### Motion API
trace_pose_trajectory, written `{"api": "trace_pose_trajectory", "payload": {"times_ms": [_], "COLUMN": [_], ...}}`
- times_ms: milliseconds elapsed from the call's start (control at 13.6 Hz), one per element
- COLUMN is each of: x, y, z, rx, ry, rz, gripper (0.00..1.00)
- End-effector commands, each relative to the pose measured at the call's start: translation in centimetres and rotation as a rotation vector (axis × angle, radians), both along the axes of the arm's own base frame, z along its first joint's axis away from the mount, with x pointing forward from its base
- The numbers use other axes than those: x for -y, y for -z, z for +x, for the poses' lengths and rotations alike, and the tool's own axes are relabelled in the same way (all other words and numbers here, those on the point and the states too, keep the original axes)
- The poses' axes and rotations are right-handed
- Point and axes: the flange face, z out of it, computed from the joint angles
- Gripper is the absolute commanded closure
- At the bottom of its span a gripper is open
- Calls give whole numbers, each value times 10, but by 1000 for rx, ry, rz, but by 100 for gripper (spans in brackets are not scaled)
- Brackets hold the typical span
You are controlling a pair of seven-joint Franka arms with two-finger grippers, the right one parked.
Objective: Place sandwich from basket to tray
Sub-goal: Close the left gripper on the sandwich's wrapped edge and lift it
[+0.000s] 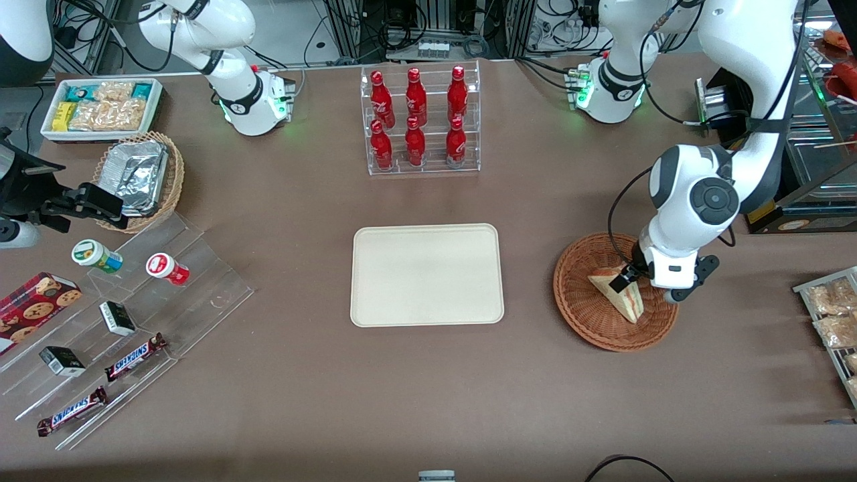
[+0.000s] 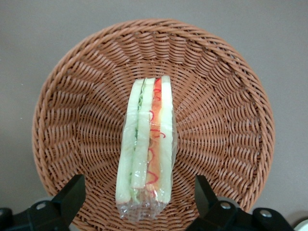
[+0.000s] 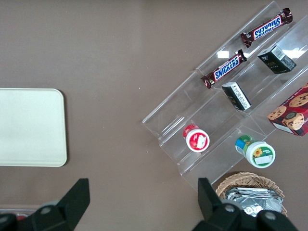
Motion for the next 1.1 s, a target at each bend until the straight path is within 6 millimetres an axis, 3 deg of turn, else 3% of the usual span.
{"api": "trace_pose_trajectory", "payload": {"times_ms": [0, 440, 514, 587, 661, 734, 1028], "x": [2, 4, 4, 4, 4, 5, 16], "y": [9, 30, 30, 30, 28, 23, 14], "z": [1, 2, 2, 2, 4, 7, 6], "rx": [20, 15, 15, 14, 20, 25, 16], "ry": [-14, -14, -13, -27, -46, -51, -27], "rz": [1, -2, -2, -2, -4, -4, 5], "gripper": [0, 3, 12, 42, 83, 100, 100]}}
